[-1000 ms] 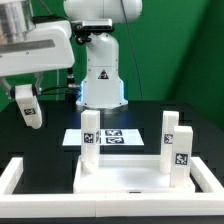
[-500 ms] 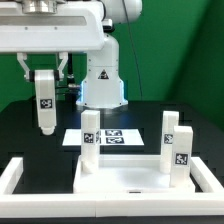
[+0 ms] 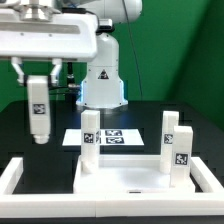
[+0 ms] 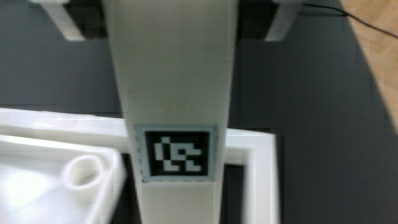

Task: Assemble desk

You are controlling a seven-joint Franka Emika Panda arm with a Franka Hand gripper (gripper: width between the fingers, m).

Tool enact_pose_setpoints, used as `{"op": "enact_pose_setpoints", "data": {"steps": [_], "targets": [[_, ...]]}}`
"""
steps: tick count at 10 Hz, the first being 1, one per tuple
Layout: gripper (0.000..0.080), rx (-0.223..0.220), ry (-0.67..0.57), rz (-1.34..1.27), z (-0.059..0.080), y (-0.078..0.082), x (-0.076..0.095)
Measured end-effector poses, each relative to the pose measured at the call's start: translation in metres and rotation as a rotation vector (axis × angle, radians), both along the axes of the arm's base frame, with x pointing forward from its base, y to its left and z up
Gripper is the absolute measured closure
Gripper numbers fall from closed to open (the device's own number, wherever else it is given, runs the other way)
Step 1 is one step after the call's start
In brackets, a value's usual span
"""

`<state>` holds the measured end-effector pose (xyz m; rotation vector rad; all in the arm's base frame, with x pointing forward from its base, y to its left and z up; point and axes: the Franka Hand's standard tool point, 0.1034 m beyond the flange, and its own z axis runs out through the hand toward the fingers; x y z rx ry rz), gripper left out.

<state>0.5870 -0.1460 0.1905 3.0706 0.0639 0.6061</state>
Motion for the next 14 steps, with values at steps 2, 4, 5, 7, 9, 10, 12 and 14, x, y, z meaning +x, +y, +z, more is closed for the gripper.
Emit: {"op": "enact_pose_setpoints", "data": {"steps": [2, 4, 5, 7, 9, 10, 12, 14], "targets": [[0.0509, 0.054, -0.009, -0.067, -0.007, 0.042, 0.015], [0.0509, 0.090, -0.015, -0.102, -0.004, 0.079, 0.029], [0.0509, 0.090, -0.013, -0.107, -0.005, 0.076, 0.028], [0.0509, 0.090, -0.012, -0.107, -0.005, 0.076, 0.028], [0.0509, 0.065, -0.073, -0.127, 0.003, 0.068, 0.033], [0.0509, 0.059, -0.103, -0.147, 0.005, 0.064, 0.037], [0.0509, 0.042, -0.140, -0.181, -0.004, 0.062, 0.041], [0.0509, 0.044, -0.136, -0.181, -0.005, 0.062, 0.041]]}}
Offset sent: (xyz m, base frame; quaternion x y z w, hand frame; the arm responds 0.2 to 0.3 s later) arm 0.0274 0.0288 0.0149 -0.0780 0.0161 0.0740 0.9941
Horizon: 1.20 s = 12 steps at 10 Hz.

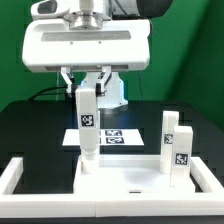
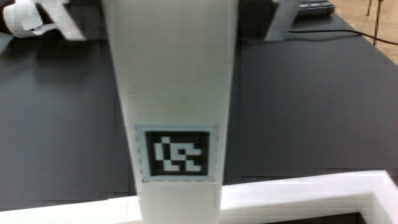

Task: Assemble desk

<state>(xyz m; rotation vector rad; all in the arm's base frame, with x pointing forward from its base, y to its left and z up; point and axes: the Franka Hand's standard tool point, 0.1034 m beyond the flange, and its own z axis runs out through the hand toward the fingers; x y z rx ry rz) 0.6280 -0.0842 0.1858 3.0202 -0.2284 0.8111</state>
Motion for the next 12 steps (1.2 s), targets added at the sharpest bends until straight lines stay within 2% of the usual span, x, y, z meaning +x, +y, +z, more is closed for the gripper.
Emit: {"op": "enact_pose_setpoints", "data": {"steps": [2, 3, 4, 7, 12], "targets": [[0.0509, -0.001, 0.002, 0.000, -0.001, 0.000, 0.000], [0.0509, -0.023, -0.023, -0.008, -0.005, -0.003, -0.001], [0.0509, -0.026, -0.017, -0.010, -0.011, -0.004, -0.003], [0.0509, -0.041, -0.034, -0.018, -0.012, -0.008, -0.002], [0.0509, -0.041, -0.003, -0.008, -0.036, 0.003, -0.004]]}}
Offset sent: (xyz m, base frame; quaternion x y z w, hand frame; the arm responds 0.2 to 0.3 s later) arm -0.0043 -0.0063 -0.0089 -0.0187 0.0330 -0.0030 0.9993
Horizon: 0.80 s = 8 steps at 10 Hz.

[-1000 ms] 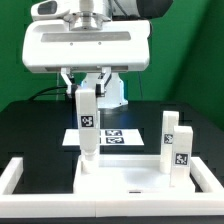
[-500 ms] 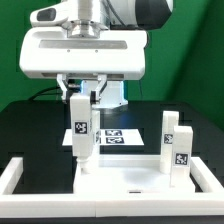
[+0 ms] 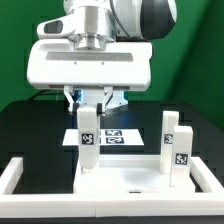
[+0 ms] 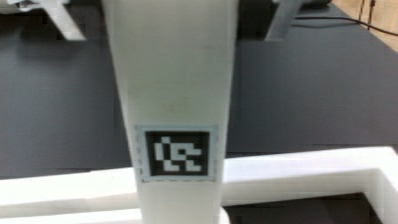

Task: Assemble desk

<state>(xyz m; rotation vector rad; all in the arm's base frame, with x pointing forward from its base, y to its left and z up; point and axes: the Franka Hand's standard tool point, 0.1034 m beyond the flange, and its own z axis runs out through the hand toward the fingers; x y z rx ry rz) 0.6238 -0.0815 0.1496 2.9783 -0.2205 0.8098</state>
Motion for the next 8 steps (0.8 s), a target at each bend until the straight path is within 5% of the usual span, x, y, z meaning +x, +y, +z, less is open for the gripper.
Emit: {"op": "enact_pose_setpoints", "data": {"steps": [8], "targets": [[0.0508, -0.011, 0.007, -0.002, -0.0142, -0.0016, 0.0013]]}}
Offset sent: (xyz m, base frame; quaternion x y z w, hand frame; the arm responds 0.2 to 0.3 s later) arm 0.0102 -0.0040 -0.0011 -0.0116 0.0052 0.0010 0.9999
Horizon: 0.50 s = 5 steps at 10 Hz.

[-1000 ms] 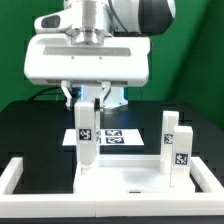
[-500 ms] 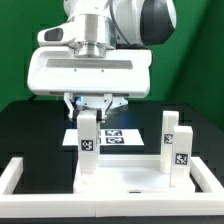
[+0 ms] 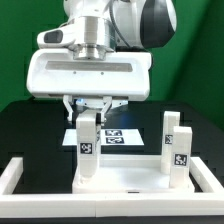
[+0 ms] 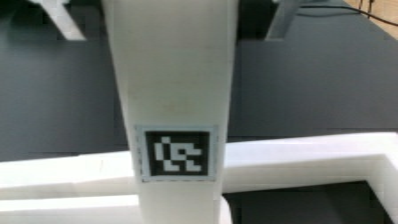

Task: Assemble desk

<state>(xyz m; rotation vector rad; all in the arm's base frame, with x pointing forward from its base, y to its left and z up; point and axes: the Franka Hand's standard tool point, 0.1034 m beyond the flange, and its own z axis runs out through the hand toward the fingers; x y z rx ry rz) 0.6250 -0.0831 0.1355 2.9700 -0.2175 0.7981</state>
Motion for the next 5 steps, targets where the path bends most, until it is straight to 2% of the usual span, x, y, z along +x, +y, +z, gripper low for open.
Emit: {"op": "enact_pose_setpoints", "data": {"steps": [5], "targets": [[0.0508, -0.027, -0.024, -0.003, -0.0093, -0.0007, -0.0012]]}}
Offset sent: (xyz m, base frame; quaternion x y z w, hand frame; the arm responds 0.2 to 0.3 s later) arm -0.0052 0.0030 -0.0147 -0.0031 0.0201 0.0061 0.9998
